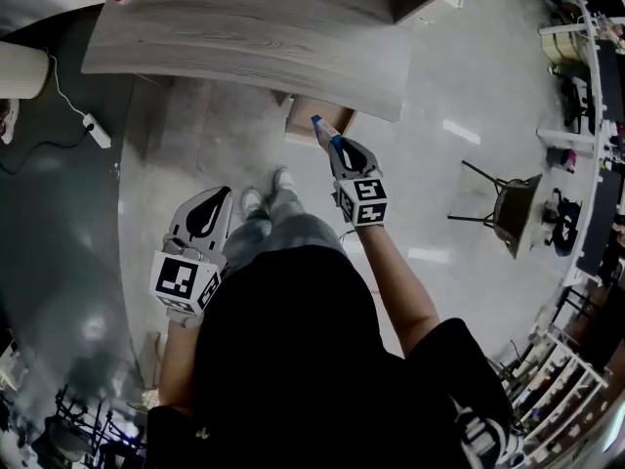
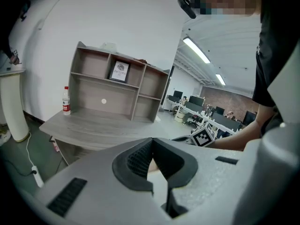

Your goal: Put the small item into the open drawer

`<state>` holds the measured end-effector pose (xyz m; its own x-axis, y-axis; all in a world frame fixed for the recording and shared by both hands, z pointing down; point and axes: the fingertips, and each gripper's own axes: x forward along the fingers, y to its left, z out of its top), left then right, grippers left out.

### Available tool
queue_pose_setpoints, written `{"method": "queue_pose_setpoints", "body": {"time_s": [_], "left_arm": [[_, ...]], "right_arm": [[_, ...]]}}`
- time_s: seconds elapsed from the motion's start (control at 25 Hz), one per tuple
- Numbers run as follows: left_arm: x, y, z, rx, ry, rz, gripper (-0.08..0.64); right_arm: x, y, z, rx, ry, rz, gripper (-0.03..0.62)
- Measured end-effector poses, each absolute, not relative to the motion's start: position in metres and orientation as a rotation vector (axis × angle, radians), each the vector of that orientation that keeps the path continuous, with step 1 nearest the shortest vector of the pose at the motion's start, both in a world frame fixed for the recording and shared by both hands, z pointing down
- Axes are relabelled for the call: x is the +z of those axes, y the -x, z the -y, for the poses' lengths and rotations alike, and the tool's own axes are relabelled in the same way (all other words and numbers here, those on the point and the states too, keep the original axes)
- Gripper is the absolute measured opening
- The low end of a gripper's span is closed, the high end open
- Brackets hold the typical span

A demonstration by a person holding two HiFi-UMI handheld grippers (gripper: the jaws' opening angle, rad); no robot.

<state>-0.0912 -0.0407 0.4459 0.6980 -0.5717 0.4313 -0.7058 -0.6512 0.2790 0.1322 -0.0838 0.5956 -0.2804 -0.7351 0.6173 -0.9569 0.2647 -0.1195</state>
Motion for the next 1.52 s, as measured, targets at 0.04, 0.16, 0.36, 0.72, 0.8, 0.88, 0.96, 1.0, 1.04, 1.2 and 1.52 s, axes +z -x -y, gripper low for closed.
{"method": "queue_pose_setpoints", "body": {"time_s": [0.04,0.16,0.36,0.72,0.8,0.88,0.96,1.0,1.04,1.2,1.52], "left_arm": [[0.446,0.090,0.041,0.434,-2.470,1.002,0.002],[0.447,0.089,0.042,0.458,-2.445,1.046,0.002],[0.453,0.091,0.039,0.493,-2.389,1.112,0.002],[0.465,0.092,0.030,0.554,-2.301,1.173,0.002],[0.468,0.092,0.029,0.556,-2.286,1.183,0.002],[0.470,0.091,0.028,0.559,-2.269,1.191,0.002],[0.471,0.089,0.027,0.566,-2.261,1.195,0.002],[0.472,0.089,0.026,0.571,-2.261,1.197,0.002],[0.472,0.088,0.025,0.577,-2.259,1.200,0.002],[0.477,0.092,0.016,0.597,-2.222,1.224,0.002],[0.482,0.101,0.008,0.595,-2.180,1.264,0.002]], "right_arm": [[0.602,-0.135,0.087,0.673,-1.515,2.095,0.091],[0.624,-0.139,0.097,0.667,-1.472,2.082,0.091],[0.664,-0.142,0.111,0.657,-1.408,2.047,0.091],[0.728,-0.145,0.130,0.634,-1.302,1.985,0.091],[0.740,-0.143,0.133,0.615,-1.279,1.973,0.091],[0.752,-0.143,0.136,0.605,-1.261,1.959,0.091],[0.764,-0.146,0.138,0.603,-1.245,1.942,0.091],[0.767,-0.146,0.139,0.604,-1.239,1.935,0.091],[0.769,-0.146,0.140,0.604,-1.232,1.930,0.091],[0.781,-0.147,0.140,0.584,-1.193,1.913,0.091],[0.797,-0.139,0.139,0.576,-1.149,1.889,0.092]]}}
